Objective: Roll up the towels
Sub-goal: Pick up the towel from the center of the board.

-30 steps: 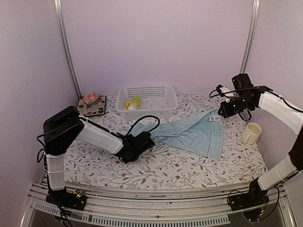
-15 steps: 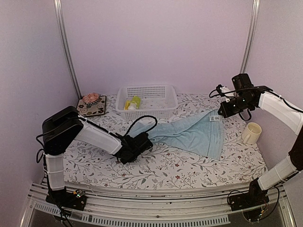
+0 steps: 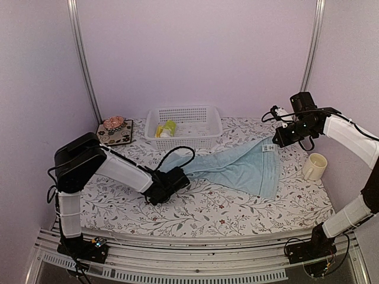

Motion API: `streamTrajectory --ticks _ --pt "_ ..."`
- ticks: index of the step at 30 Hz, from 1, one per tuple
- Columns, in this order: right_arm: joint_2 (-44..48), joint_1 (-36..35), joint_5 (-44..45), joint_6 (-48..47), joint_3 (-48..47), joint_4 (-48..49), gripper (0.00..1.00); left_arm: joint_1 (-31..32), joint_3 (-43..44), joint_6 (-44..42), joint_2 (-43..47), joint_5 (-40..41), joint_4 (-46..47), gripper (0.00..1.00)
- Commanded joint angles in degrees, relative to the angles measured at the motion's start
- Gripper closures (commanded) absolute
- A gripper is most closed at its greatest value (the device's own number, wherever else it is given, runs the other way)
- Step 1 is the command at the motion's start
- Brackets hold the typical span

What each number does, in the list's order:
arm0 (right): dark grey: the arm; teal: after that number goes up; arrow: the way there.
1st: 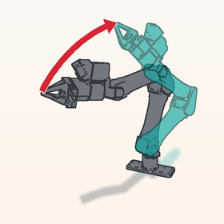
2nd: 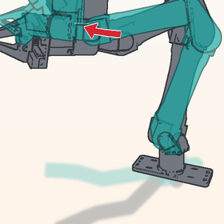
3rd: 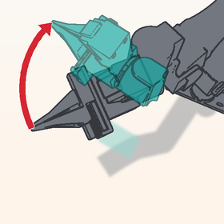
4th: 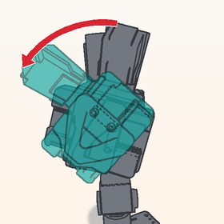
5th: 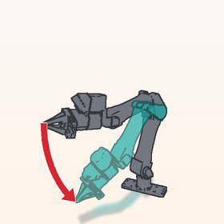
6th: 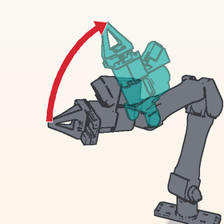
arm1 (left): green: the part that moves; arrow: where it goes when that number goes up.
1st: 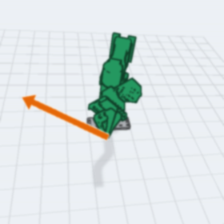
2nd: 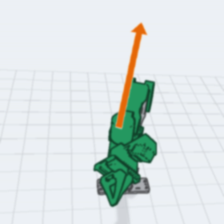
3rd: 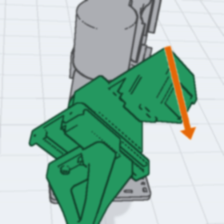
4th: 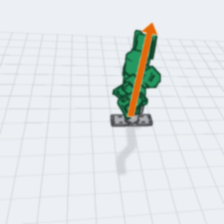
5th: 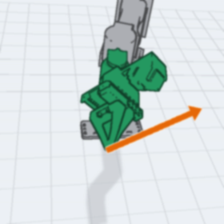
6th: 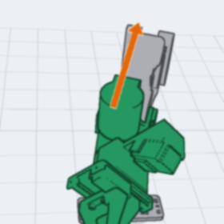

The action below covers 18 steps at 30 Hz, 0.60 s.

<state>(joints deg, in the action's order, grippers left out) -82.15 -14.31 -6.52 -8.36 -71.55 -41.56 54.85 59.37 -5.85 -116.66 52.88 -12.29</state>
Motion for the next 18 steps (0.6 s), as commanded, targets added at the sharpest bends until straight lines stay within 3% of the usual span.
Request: streamTrajectory --ticks 1,9,14,18 --pt "-0.44 -0.2 0.1 0.29 -1.58 0.33 0.96 -1.67 -0.04 -1.0 -1.11 -8.56 -4.73 1.0" --pt "-0.08 -0.24 0.13 -0.12 -2.03 0.41 0.96 -6.06 0.39 -5.21 13.36 -27.86 -6.45 1.0" --pt "0.66 -0.2 0.26 -0.31 -1.91 0.37 0.96 -10.87 1.23 -7.76 17.1 -40.32 -9.0 1.0" --pt "2.57 -0.2 -0.26 -1.18 -1.23 0.62 0.96 -12.48 1.96 -10.29 19.18 -45.3 -10.89 1.0"
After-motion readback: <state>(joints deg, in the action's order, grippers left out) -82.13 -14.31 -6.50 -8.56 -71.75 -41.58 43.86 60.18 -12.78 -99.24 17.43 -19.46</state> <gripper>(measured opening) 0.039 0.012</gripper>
